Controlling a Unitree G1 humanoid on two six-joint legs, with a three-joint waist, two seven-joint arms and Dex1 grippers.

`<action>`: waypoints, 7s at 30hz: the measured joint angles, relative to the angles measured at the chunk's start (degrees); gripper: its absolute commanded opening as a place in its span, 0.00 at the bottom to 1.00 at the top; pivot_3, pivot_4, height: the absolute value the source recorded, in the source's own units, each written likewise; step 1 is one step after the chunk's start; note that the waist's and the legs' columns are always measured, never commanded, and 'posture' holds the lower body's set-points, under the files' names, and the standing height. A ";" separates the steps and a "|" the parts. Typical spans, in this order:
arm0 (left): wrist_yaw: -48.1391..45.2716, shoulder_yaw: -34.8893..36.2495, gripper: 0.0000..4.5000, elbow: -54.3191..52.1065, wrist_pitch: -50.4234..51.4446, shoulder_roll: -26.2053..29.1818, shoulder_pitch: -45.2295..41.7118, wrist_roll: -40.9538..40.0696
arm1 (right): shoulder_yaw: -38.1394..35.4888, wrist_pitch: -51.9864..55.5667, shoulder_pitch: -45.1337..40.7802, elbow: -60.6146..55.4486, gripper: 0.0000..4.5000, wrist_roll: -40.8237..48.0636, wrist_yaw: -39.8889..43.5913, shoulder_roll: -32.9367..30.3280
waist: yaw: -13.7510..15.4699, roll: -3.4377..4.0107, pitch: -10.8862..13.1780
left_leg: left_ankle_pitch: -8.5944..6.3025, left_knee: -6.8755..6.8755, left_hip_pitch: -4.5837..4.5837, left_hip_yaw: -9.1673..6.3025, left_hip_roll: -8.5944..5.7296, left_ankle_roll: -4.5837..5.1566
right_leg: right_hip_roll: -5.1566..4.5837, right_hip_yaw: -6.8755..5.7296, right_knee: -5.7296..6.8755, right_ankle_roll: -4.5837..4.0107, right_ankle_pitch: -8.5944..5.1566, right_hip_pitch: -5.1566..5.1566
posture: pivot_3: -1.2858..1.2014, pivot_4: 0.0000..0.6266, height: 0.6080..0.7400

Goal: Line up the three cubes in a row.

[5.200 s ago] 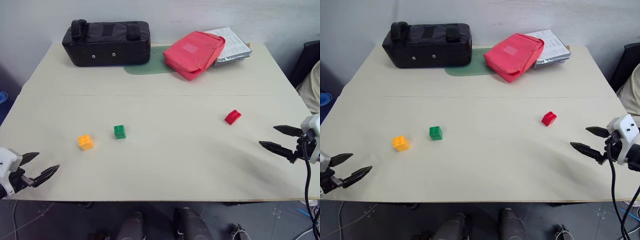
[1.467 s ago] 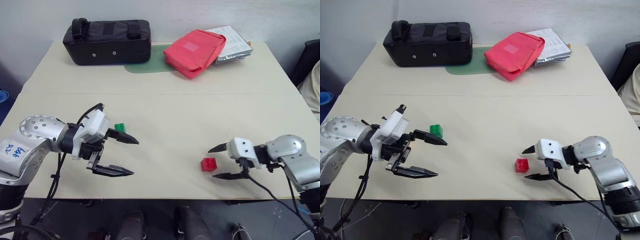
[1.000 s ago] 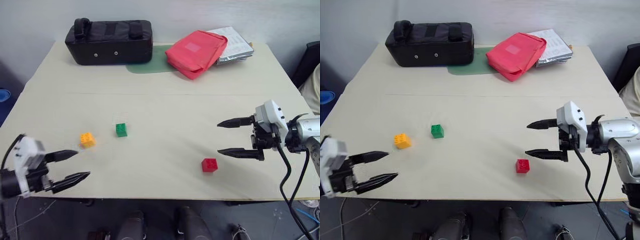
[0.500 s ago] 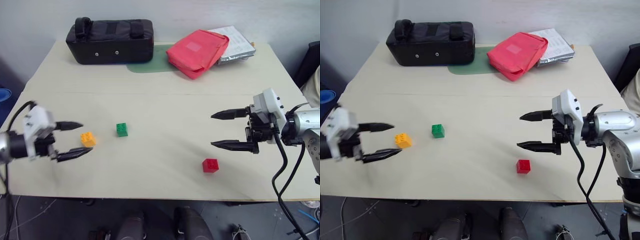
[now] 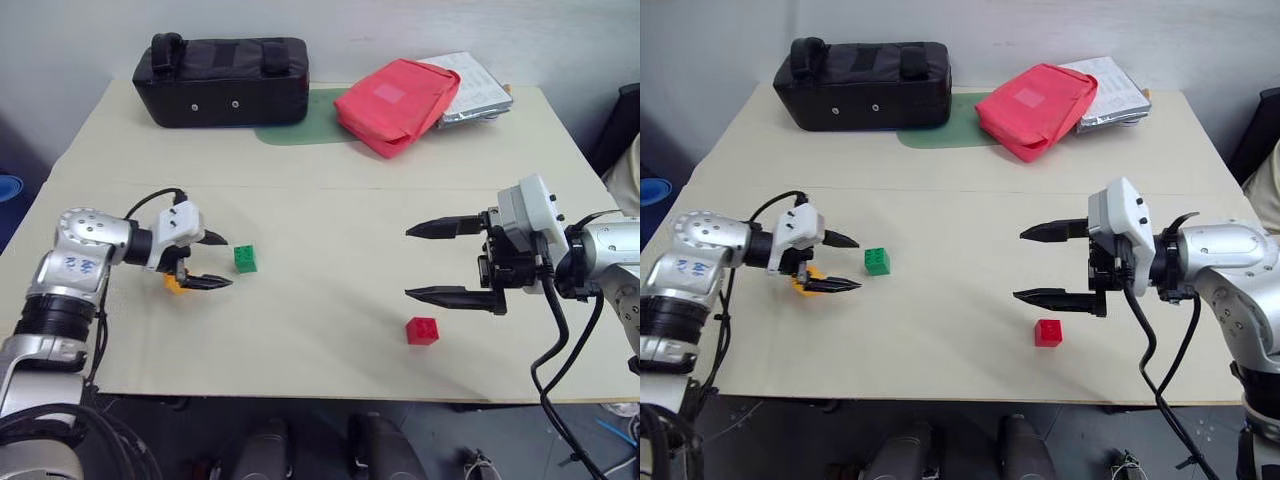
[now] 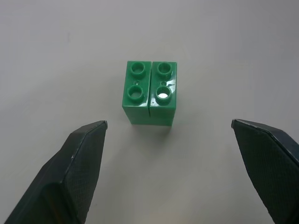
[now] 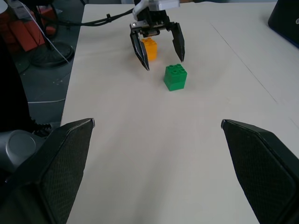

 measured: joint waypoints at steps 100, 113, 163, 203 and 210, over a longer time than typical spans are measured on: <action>15.21 41.88 1.00 -36.01 18.62 7.30 46.81 -10.22 | 6.04 -10.23 0.08 11.46 1.00 -9.08 10.12 -0.31 | -0.06 -0.03 0.00 | -0.23 -0.33 0.22 -0.15 -0.06 0.12 | -0.25 0.14 -0.63 0.13 0.08 0.17 | 0.52 0.24 1.00; 8.55 14.75 1.00 -8.71 3.53 10.13 17.91 -0.82 | 5.02 -9.07 3.70 6.66 1.00 -8.24 7.39 0.11 | -0.18 -0.05 0.00 | -0.11 -0.23 0.13 0.01 -0.08 0.02 | -0.11 0.09 -0.17 0.14 0.08 0.03 | 0.52 0.24 1.00; -1.23 -9.04 0.33 -30.84 8.05 -2.44 12.04 2.74 | -1.74 -12.63 19.03 -0.16 1.00 -10.49 3.66 -2.93 | 0.15 -0.06 -0.01 | -0.24 0.42 0.05 -0.03 -0.03 0.22 | -0.03 0.18 -0.08 0.23 0.13 0.23 | 0.52 0.24 1.00; 10.12 14.79 1.00 -51.98 26.02 9.25 37.73 -15.91 | -14.02 -15.51 29.33 3.55 1.00 -8.15 12.00 -7.22 | -0.27 0.00 0.00 | -0.34 0.11 0.32 -0.09 0.04 0.25 | -0.11 0.20 -0.47 0.16 0.09 0.43 | 0.52 0.24 1.00; 21.89 11.67 1.00 -62.05 34.50 2.89 41.94 -15.90 | -9.70 -11.01 24.05 -1.91 1.00 -4.52 8.56 -7.17 | 0.09 -0.02 -0.01 | -0.36 0.19 0.32 -0.14 0.01 0.27 | -0.15 0.18 -0.49 0.17 0.10 0.45 | 0.52 0.24 1.00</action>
